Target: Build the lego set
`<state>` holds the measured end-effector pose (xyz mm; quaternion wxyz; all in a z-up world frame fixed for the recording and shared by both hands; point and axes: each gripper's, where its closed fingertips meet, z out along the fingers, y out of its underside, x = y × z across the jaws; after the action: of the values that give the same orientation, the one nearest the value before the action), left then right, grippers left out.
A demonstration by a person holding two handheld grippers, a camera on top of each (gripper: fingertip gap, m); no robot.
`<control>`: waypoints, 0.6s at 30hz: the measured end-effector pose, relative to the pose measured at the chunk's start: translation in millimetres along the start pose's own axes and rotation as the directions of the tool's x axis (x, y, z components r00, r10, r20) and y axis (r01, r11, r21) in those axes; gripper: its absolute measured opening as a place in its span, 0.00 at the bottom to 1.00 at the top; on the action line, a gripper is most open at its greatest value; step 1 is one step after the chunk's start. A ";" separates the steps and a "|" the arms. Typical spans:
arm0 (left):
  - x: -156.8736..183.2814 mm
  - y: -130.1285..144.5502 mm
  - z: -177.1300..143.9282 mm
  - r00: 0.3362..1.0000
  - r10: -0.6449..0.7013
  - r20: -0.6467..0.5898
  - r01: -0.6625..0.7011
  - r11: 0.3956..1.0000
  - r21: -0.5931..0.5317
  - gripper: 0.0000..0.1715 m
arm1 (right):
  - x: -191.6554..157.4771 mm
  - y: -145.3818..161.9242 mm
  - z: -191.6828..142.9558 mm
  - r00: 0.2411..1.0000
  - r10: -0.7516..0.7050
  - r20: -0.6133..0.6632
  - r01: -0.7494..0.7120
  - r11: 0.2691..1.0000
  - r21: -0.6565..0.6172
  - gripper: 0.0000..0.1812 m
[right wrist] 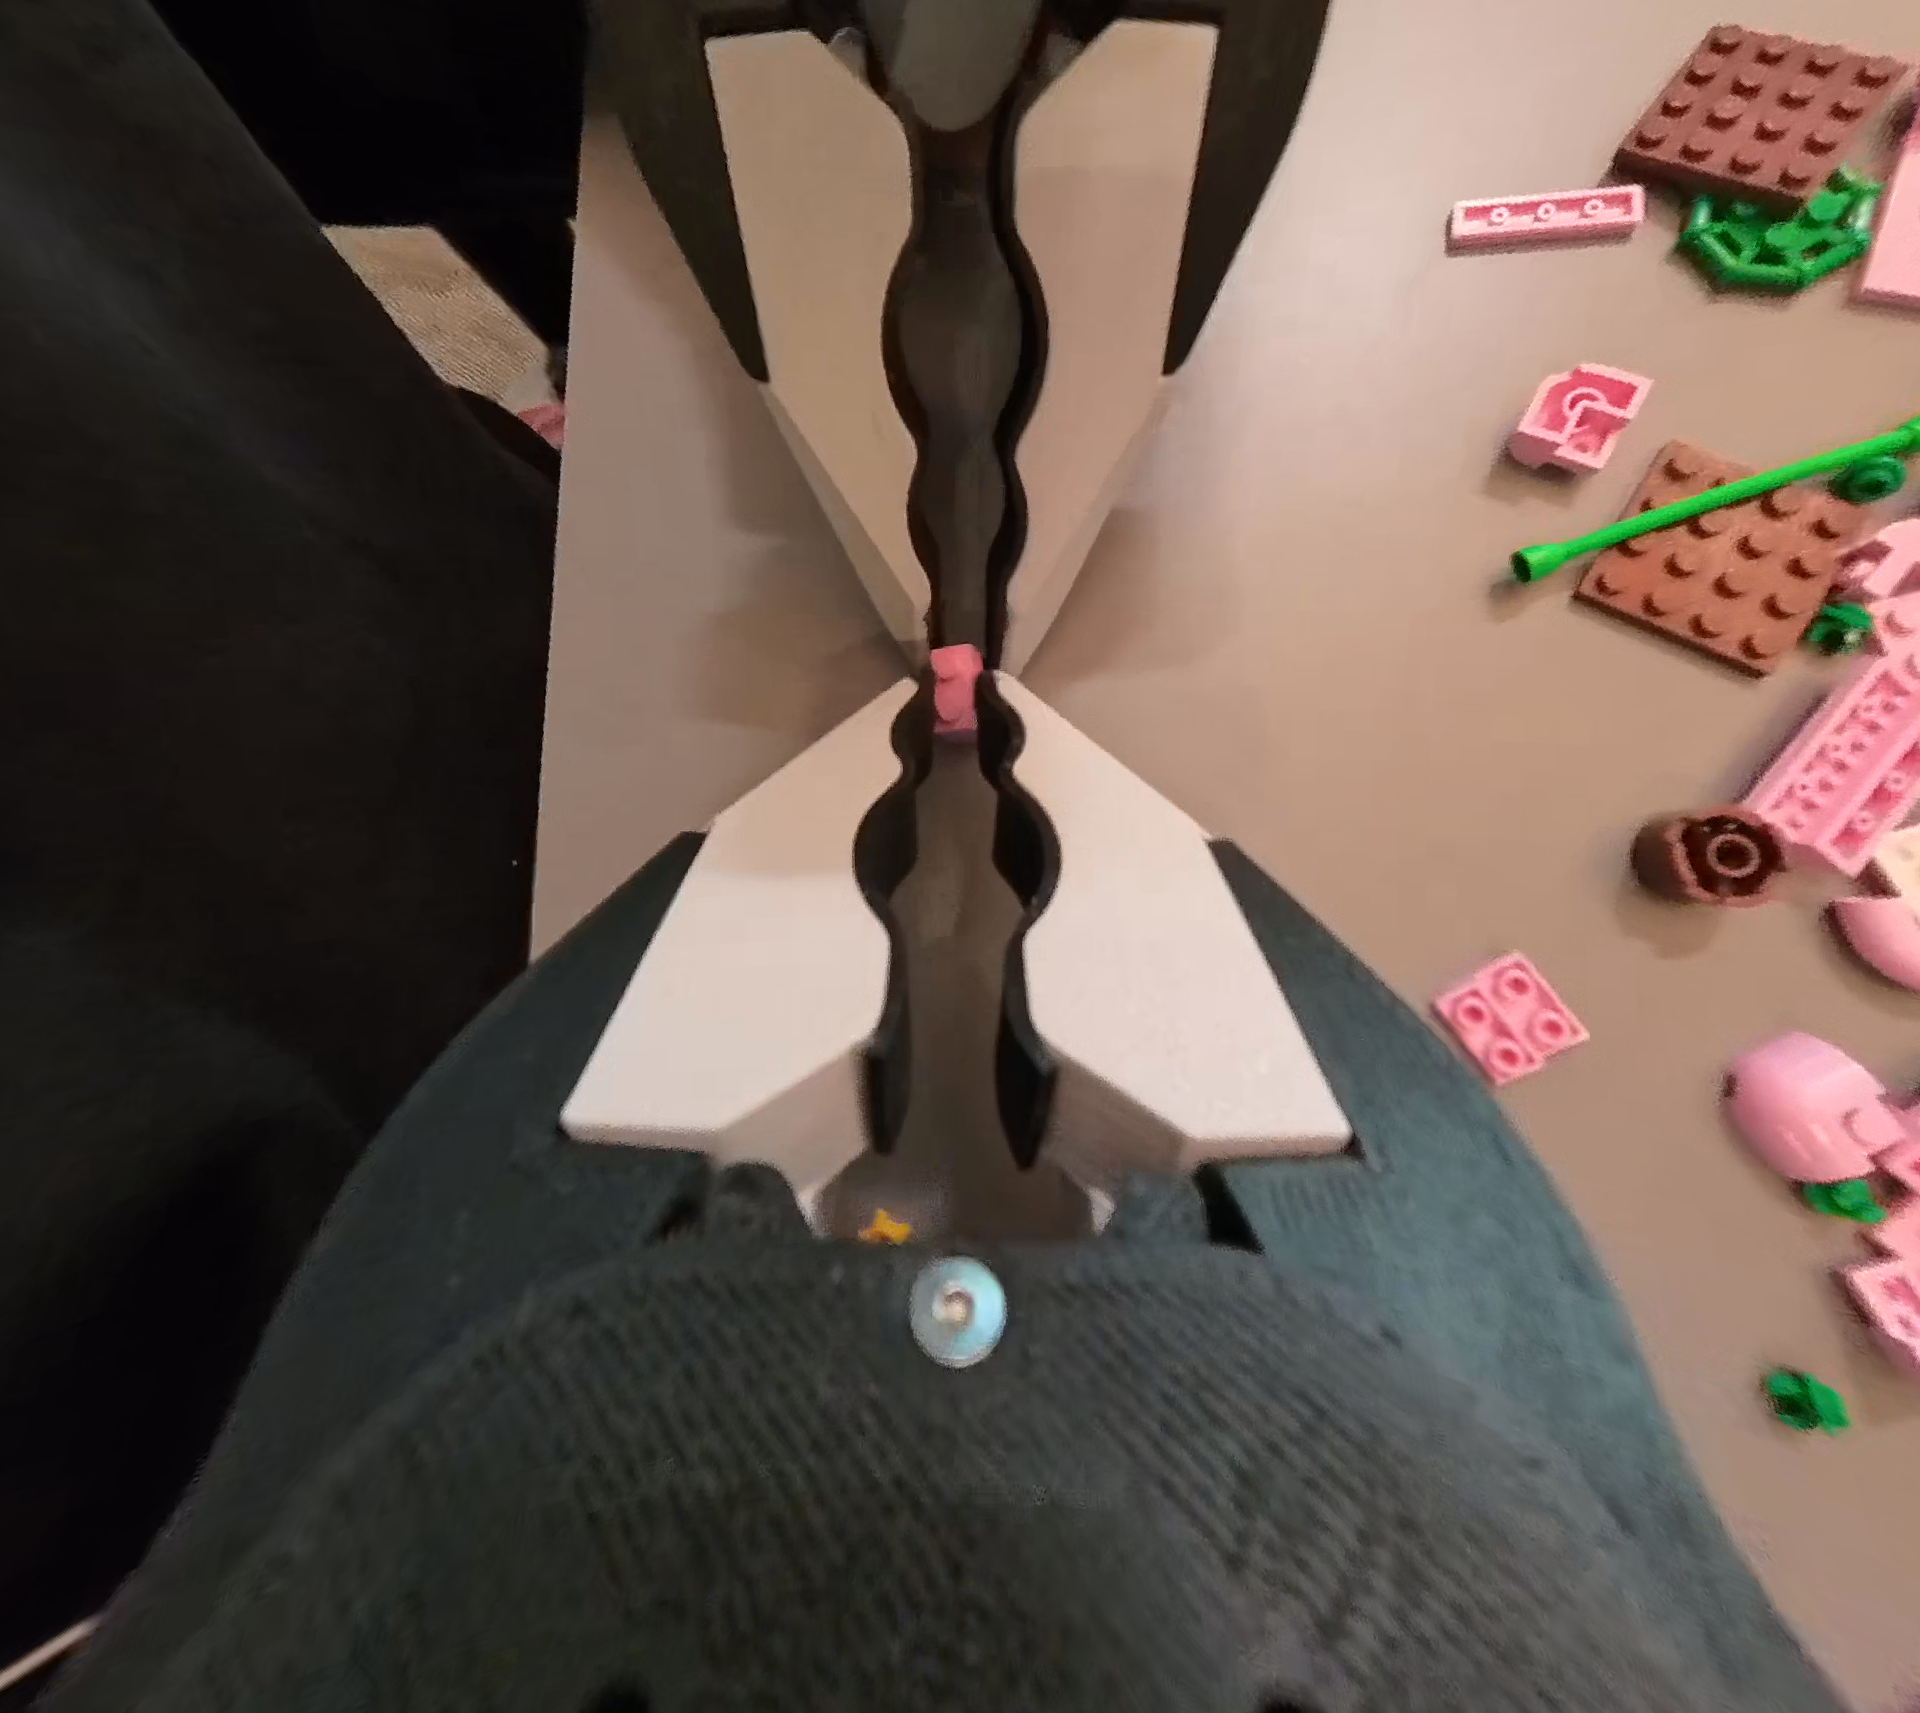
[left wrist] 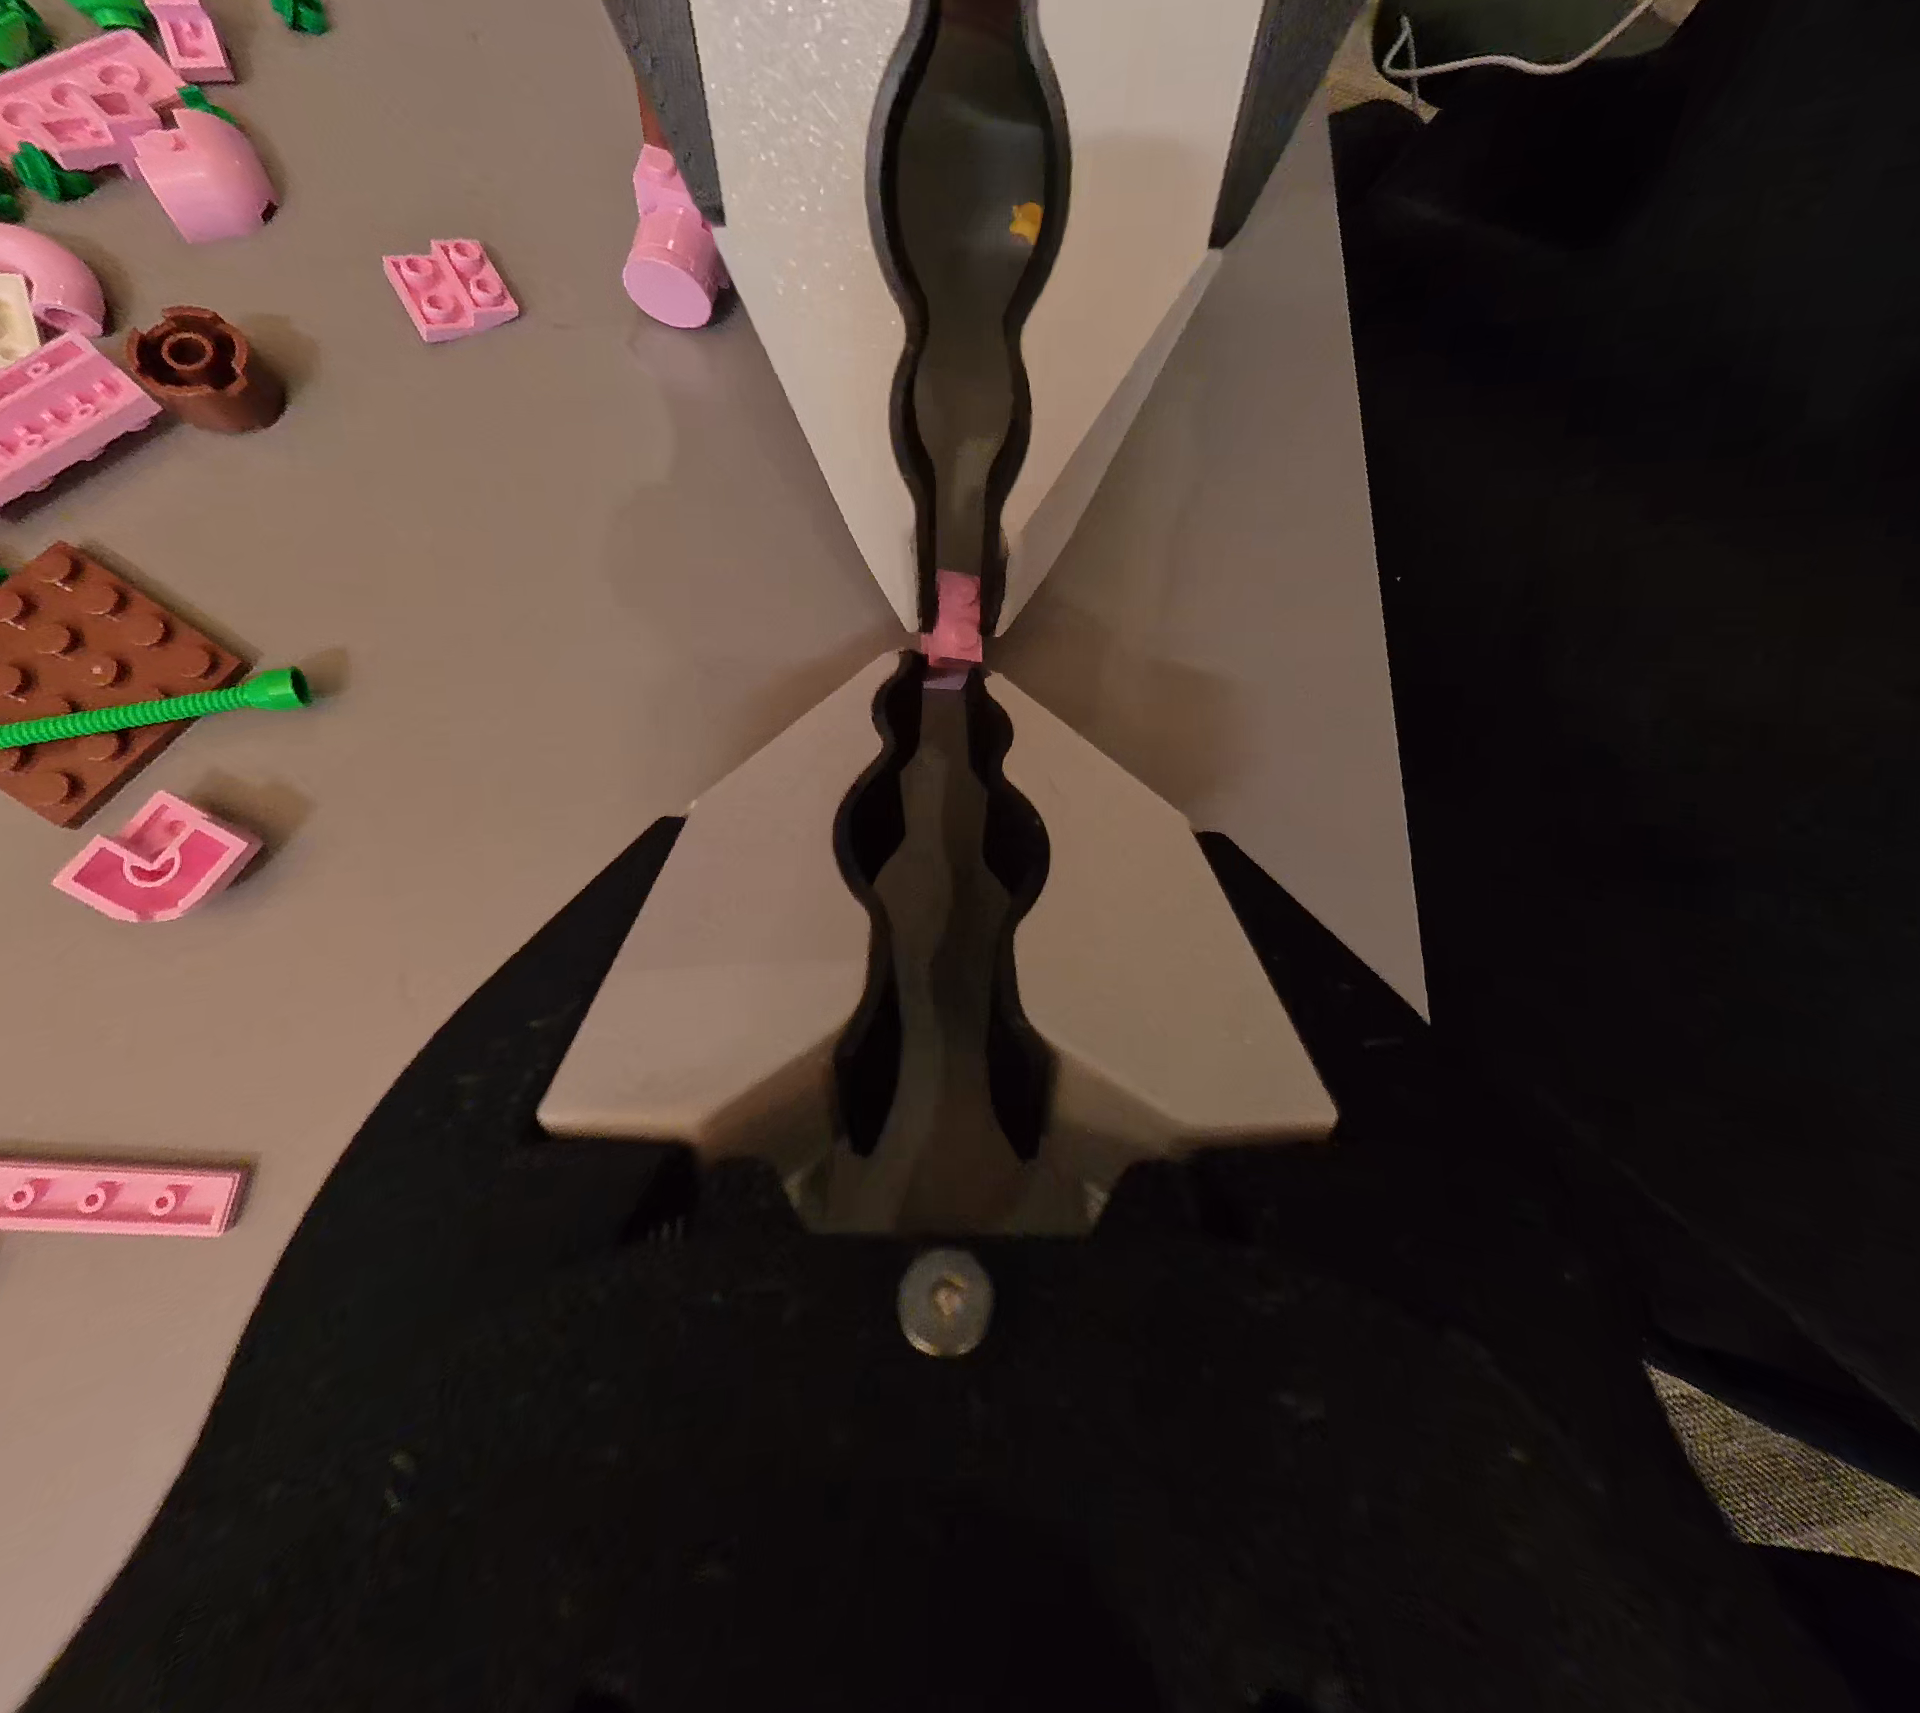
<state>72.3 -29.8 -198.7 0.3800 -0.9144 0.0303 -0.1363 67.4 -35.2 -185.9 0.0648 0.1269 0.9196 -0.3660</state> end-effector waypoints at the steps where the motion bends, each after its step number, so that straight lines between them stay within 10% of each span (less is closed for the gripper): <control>1: 0.0 0.1 0.0 1.000 0.001 0.001 -0.001 1.000 -0.001 0.04 | 0.1 0.0 -0.3 1.000 0.017 0.007 -0.017 1.000 0.005 0.04; 18: 2.8 0.8 0.4 0.999 0.033 0.002 -0.033 0.999 -0.005 0.04 | -3.3 1.7 0.8 0.986 0.109 0.126 -0.100 0.992 -0.078 0.04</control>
<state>75.2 -30.4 -198.9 0.3800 -0.9148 0.0453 -0.1291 71.1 -35.2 -186.8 0.1480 0.1484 0.9181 -0.3363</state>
